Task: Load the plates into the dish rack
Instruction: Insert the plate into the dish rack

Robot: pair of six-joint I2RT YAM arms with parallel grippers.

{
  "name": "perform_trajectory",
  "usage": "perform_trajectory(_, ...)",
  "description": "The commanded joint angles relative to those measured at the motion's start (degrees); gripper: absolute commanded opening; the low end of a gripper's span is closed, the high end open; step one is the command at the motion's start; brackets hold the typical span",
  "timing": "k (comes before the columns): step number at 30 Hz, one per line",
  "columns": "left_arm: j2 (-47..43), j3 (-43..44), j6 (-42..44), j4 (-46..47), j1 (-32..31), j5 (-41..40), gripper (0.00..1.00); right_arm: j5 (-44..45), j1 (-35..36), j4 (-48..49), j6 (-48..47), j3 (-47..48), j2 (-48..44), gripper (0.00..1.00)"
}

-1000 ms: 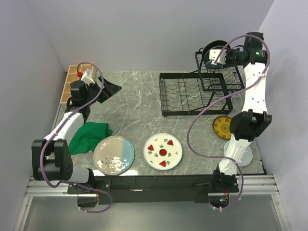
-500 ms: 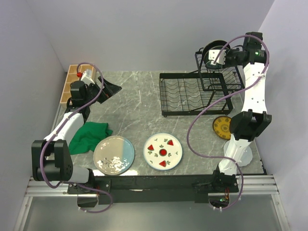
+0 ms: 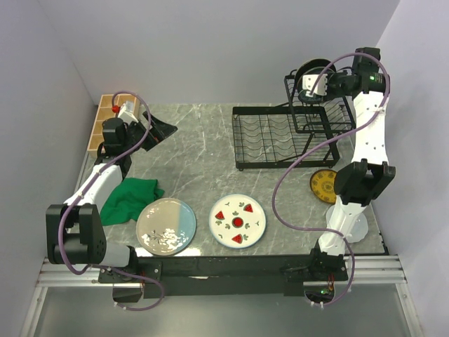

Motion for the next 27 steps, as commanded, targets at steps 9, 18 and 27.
perform_trajectory(9,-1.3,-0.1,-0.2,1.8,0.1,-0.2,0.99,1.3,0.4,3.9,-0.1,-2.3,-0.2,0.32)
perform_trajectory(18,-1.8,-0.2,0.1,1.2,0.1,-0.3,0.99,-0.5,-0.6,9.2,6.4,-1.2,-1.2,0.00)
perform_trajectory(27,-1.4,0.6,0.3,0.7,0.1,-0.2,0.99,-3.9,-2.9,11.3,11.1,-0.4,-3.7,0.00)
